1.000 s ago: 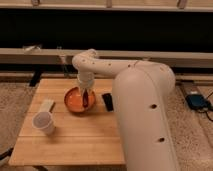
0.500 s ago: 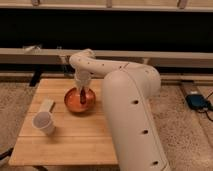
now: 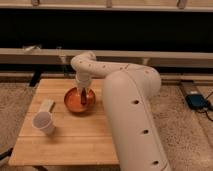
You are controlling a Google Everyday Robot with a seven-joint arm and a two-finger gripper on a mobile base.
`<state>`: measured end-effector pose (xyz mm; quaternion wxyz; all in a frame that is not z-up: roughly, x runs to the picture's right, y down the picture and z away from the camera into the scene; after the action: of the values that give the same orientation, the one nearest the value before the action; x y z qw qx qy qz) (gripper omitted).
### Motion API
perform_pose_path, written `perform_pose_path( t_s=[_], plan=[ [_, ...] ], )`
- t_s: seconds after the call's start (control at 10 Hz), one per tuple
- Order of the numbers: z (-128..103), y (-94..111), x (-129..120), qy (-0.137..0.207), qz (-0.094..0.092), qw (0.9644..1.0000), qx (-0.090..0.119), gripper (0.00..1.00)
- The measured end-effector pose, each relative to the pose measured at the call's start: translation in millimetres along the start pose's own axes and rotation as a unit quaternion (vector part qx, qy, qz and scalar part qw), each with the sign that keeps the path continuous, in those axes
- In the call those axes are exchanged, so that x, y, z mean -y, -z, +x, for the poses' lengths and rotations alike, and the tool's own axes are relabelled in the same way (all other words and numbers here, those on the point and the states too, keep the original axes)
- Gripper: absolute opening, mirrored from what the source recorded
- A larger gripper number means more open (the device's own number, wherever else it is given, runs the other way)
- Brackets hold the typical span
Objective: Place the pepper in the ceramic bowl
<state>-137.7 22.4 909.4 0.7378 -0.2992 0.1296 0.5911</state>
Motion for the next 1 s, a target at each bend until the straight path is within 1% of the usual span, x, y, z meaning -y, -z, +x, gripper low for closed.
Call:
perform_pose_path(
  t_s=[0.3,0.6,0.9,1.0],
  plan=[
    [0,4,-4,0.0,-0.009,0.9999,0.013,0.8],
    [-2,16,-4,0.001,-0.018,0.9994,0.028,0.8],
    [-5,38,-1,0.005,-0.023,0.9985,0.049,0.8],
    [-5,43,1,0.007,-0.023,0.9984,0.052,0.8]
  ],
)
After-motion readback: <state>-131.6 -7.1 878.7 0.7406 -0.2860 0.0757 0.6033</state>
